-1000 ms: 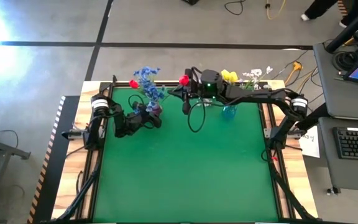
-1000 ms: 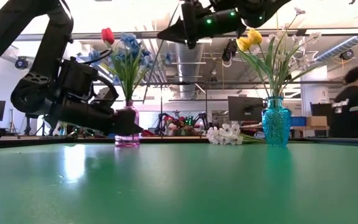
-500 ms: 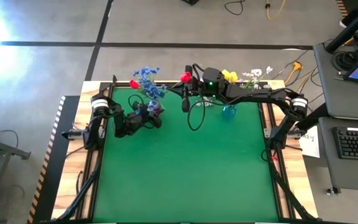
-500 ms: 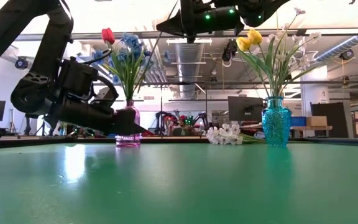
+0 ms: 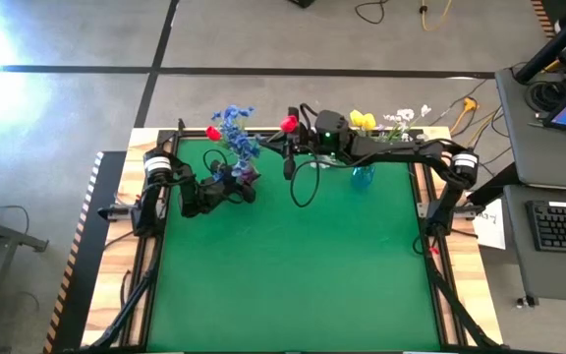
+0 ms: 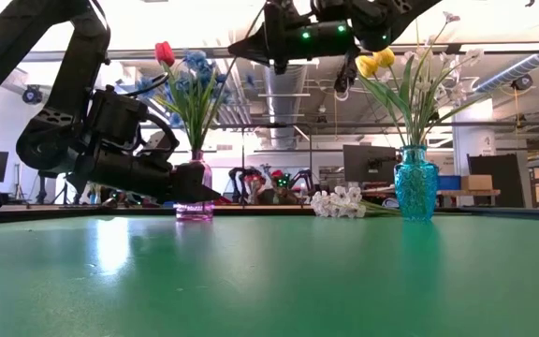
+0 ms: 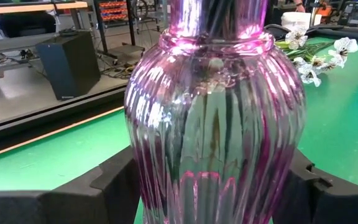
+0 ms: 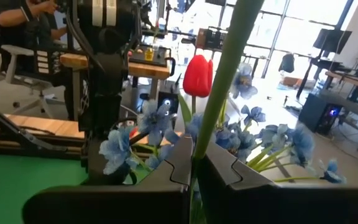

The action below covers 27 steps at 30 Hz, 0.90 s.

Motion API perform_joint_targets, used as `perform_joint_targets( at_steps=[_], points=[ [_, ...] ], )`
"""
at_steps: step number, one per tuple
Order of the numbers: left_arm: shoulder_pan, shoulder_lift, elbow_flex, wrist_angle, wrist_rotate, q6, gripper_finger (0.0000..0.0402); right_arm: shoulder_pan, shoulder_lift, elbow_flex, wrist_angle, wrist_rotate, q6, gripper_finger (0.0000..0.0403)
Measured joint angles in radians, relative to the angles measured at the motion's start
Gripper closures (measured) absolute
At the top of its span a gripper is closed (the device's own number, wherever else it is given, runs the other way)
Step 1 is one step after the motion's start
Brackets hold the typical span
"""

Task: Sort flowers into vase by color
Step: Put the red tulip into the purple vase

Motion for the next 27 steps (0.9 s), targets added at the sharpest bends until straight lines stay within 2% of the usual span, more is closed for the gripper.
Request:
perform_joint_targets(
  at_steps=[27],
  points=[
    [0.000,0.006,0.001,0.004,0.051,0.002,0.0152,0.000,0.053,0.000,0.018,-0.028,-0.014,0.0394]
  ],
)
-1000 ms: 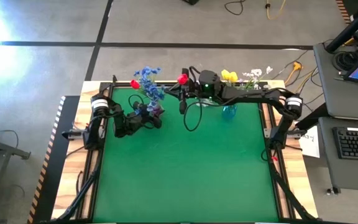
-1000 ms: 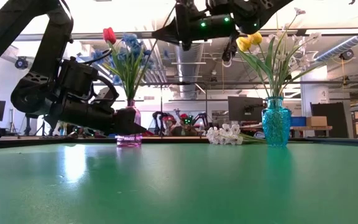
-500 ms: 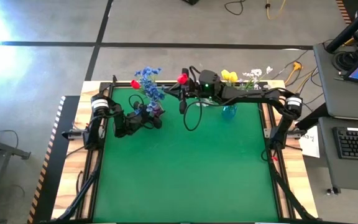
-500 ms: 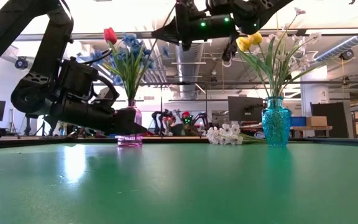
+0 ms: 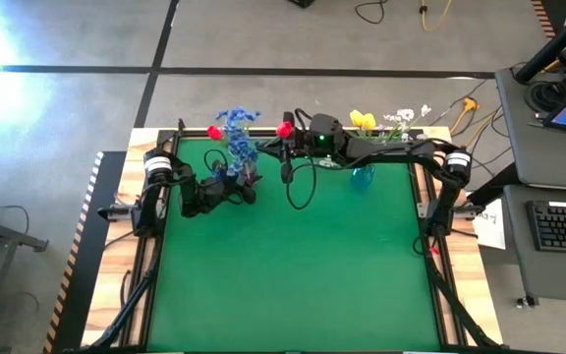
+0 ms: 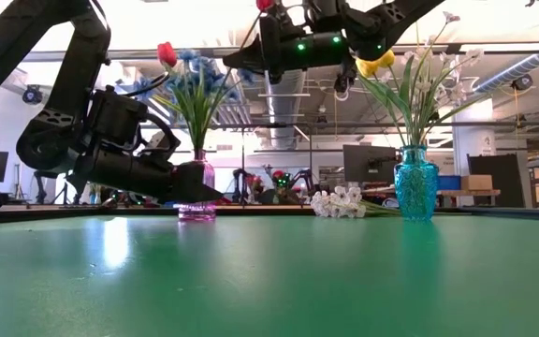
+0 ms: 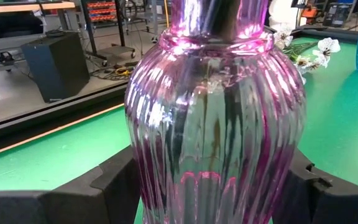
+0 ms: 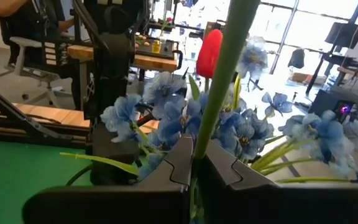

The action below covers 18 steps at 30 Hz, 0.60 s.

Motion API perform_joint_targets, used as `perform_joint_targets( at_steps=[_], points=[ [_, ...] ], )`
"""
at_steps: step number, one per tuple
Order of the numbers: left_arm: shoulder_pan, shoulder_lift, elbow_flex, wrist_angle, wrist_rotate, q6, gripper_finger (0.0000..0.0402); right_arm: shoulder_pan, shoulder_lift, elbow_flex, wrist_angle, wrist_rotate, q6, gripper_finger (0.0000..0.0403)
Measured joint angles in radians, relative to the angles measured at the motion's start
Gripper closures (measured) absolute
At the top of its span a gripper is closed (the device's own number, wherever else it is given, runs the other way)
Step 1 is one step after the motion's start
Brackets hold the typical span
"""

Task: Sort flowers into vase by color
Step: Put the red tulip into the purple vase

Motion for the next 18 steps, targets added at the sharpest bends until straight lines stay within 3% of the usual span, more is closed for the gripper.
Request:
perform_joint_targets(
  at_steps=[18],
  points=[
    [0.000,0.001,0.000,-0.001,-0.002,-0.002,0.0152,0.004,0.082,0.000,0.036,0.012,-0.035,0.0394]
  ],
)
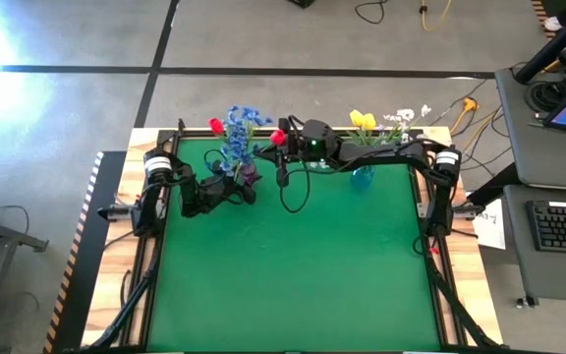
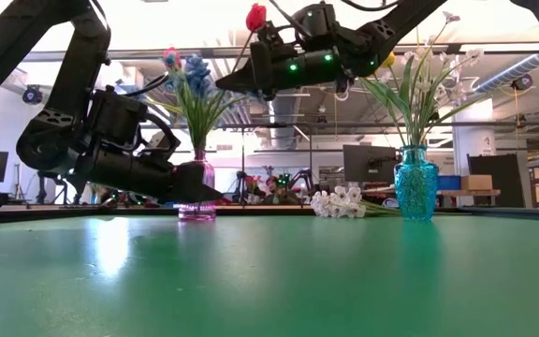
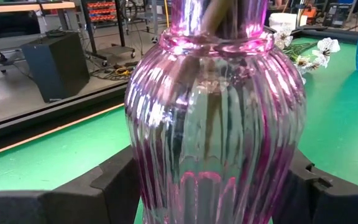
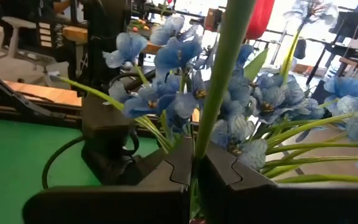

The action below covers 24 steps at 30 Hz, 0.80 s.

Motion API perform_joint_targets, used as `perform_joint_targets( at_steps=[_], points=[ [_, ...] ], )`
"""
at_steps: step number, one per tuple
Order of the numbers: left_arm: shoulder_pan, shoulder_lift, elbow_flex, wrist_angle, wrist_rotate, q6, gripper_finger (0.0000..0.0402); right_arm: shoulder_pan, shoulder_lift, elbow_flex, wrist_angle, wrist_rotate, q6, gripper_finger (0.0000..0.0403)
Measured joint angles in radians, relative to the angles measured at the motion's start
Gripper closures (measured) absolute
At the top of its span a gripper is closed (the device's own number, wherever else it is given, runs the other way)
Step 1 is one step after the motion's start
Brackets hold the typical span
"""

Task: Sort flowers into vase by color
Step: Put the red tulip into the purple vase

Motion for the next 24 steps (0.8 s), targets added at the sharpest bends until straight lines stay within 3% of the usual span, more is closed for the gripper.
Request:
perform_joint_targets(
  at_steps=[7,15,24],
  points=[
    [0.001,0.000,0.000,0.000,-0.002,0.008,0.0152,0.000,-0.005,0.007,-0.003,0.019,0.000,0.0375],
    [0.002,0.000,0.001,0.000,-0.004,0.011,0.0149,0.011,-0.005,0.032,-0.044,0.104,0.009,0.0291],
    [0.002,0.000,-0.002,-0.001,-0.006,0.011,0.0147,0.011,-0.022,0.032,-0.125,0.112,0.025,0.0205]
  ],
)
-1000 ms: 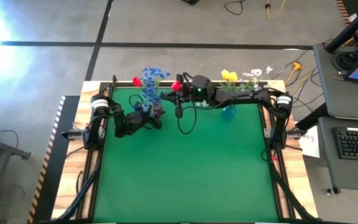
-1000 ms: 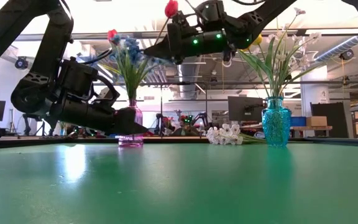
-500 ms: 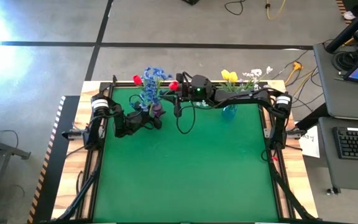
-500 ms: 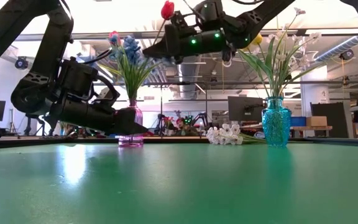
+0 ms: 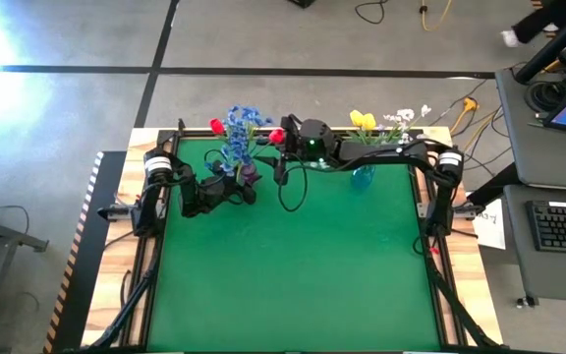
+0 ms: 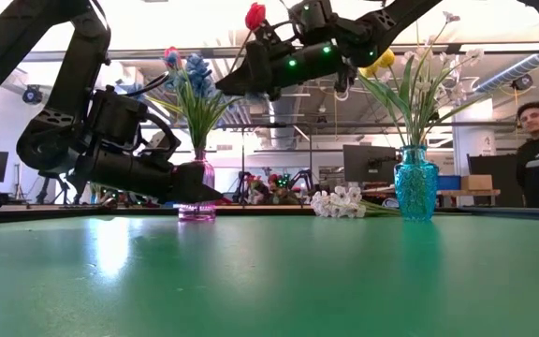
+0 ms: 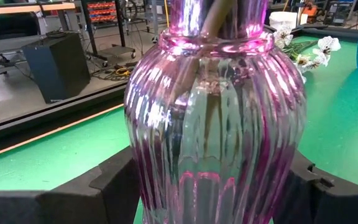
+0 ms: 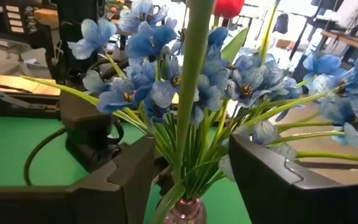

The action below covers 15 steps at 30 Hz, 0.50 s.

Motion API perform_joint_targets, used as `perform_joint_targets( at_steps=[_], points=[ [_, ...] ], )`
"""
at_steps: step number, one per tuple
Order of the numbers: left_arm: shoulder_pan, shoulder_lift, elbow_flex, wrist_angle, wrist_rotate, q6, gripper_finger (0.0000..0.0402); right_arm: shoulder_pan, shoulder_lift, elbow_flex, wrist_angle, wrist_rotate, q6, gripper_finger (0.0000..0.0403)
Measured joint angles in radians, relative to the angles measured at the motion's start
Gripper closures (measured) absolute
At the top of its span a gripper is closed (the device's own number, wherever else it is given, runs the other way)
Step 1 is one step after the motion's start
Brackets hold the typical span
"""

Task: Sort flowers into vase by color
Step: Put the red tulip into the purple vase

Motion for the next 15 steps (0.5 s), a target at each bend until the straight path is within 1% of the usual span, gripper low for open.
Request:
perform_joint_targets(
  at_steps=[4,8,12,15],
  points=[
    [0.000,0.000,0.000,0.000,0.000,0.000,0.0146,0.000,-0.021,0.000,-0.034,0.000,0.004,0.0192],
    [0.000,0.000,0.000,0.000,0.000,0.000,0.0146,0.000,-0.038,0.000,-0.043,0.000,0.012,0.0194],
    [0.000,-0.001,0.000,0.000,0.000,-0.001,0.0146,0.000,-0.051,0.000,-0.023,0.000,0.011,0.0208],
    [0.000,-0.001,0.000,0.000,0.000,-0.001,0.0146,0.000,-0.052,0.000,-0.006,0.000,0.010,0.0234]
  ],
)
